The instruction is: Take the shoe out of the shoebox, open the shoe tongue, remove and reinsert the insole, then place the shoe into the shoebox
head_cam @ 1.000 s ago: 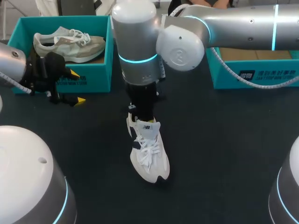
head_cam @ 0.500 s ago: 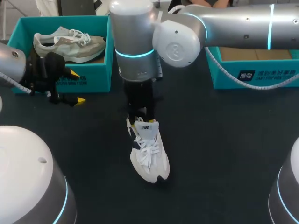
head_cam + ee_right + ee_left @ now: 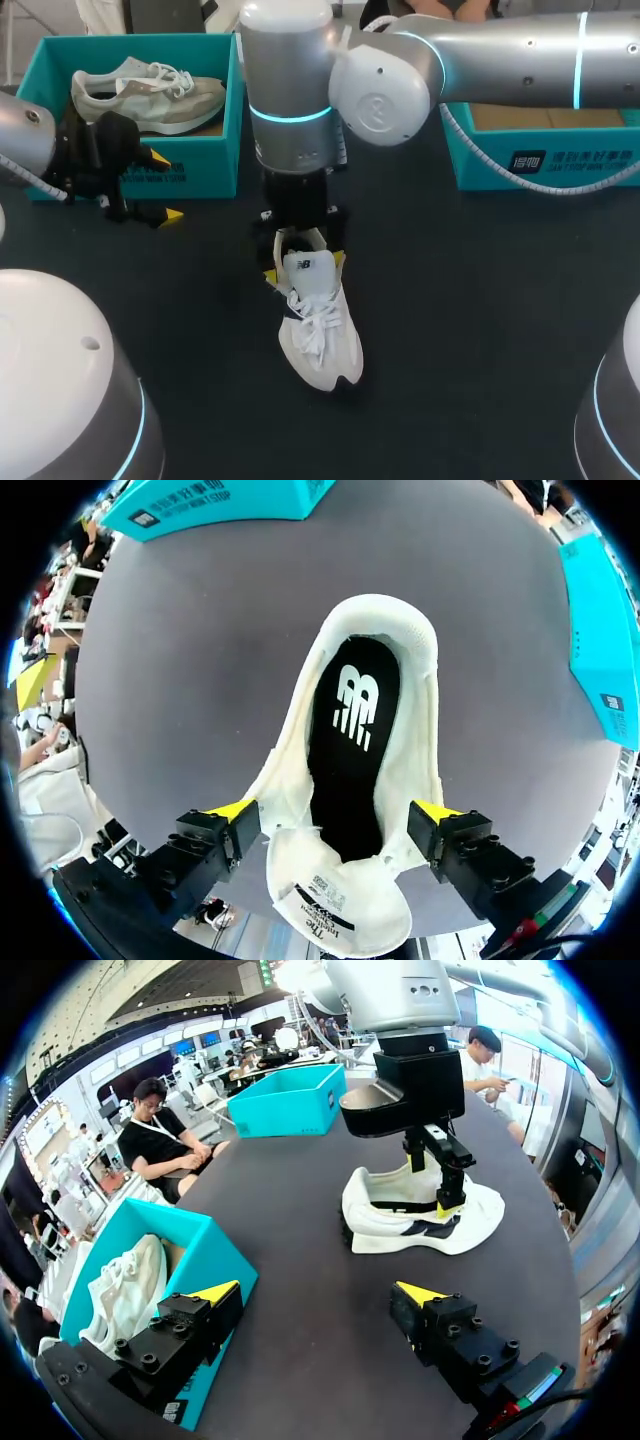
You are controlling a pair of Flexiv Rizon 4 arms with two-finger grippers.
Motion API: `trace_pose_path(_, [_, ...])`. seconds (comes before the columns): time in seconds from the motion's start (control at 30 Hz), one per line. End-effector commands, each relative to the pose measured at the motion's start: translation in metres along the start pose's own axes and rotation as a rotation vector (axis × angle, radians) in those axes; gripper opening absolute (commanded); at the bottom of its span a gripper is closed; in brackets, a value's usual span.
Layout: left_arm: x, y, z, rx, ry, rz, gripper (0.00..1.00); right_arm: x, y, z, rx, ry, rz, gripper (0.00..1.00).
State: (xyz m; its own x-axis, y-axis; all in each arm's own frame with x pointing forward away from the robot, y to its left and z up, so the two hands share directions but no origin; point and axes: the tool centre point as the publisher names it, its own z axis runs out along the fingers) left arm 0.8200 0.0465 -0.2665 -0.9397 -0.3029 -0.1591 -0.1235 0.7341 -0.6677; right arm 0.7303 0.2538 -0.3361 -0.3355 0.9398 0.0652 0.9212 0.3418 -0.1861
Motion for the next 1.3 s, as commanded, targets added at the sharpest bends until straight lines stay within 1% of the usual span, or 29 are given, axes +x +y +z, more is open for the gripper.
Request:
trace_pose_path(0.03, [0.001,0.0,0.0,-0.004,0.0,-0.001,1.0,0.0,-0.001,-0.003,-0.014,-0.01,0.002,1.0])
trace_pose_path(0.2, [0.001,0.0,0.0,-0.004,0.0,-0.001,1.0,-0.001,-0.004,-0.022,-0.048,-0.048,0.015,1.0])
trace_pose_path(0.27, [0.001,0.0,0.0,-0.004,0.0,-0.001,1.0,-0.002,-0.007,-0.027,-0.05,-0.055,0.019,1.0])
trace_pose_path(0.4, [0.001,0.0,0.0,-0.004,0.0,-0.001,1.0,0.001,-0.012,-0.04,-0.057,-0.064,0.024,1.0])
trace_pose_path(0.43, [0.001,0.0,0.0,-0.004,0.0,-0.001,1.0,0.003,-0.013,-0.046,-0.084,-0.077,0.033,1.0])
trace_pose_path(0.47, [0.001,0.0,0.0,-0.004,0.0,-0.001,1.0,0.004,-0.015,-0.052,-0.092,-0.084,0.04,1.0])
trace_pose_path(0.5, [0.001,0.0,0.0,-0.004,0.0,-0.001,1.0,0.005,-0.017,-0.056,-0.092,-0.096,0.043,1.0])
trace_pose_path(0.53, [0.001,0.0,0.0,-0.004,0.0,-0.001,1.0,0.003,-0.02,-0.06,-0.124,-0.104,0.058,1.0])
trace_pose_path(0.6, [0.001,0.0,0.0,-0.004,0.0,-0.001,1.0,0.0,-0.026,-0.065,-0.12,-0.124,0.07,1.0])
trace_pose_path(0.7, [0.001,0.0,0.0,-0.004,0.0,-0.001,1.0,0.003,-0.037,-0.071,-0.118,-0.119,0.095,1.0])
trace_pose_path(0.83, [0.001,0.0,0.0,-0.004,0.0,-0.001,1.0,0.007,-0.059,-0.071,-0.104,-0.109,0.143,1.0])
trace_pose_path(0.93, [0.001,0.0,0.0,-0.004,0.0,-0.001,1.0,0.013,-0.073,-0.064,-0.089,-0.079,0.176,1.0])
trace_pose_path(1.0, [0.001,0.0,0.0,-0.004,0.0,-0.001,1.0,0.016,-0.079,-0.057,-0.085,-0.054,0.184,1.0])
trace_pose_path(1.07, [0.001,0.0,0.0,-0.004,0.0,-0.001,1.0,0.02,-0.08,-0.05,-0.078,-0.038,0.192,1.0])
trace_pose_path(1.1, [0.001,0.0,0.0,-0.004,0.0,-0.001,1.0,0.021,-0.08,-0.047,-0.076,-0.03,0.193,0.78])
trace_pose_path(1.13, [0.001,0.0,0.0,-0.004,0.0,-0.001,1.0,0.022,-0.08,-0.045,-0.079,-0.029,0.198,0.61])
trace_pose_path(1.17, [0.001,0.0,0.0,-0.004,0.0,-0.001,1.0,0.022,-0.081,-0.043,-0.077,-0.026,0.203,0.49])
trace_pose_path(1.3, [0.001,0.0,0.0,-0.004,0.0,-0.001,1.0,0.02,-0.081,-0.036,-0.078,-0.02,0.214,0.42])
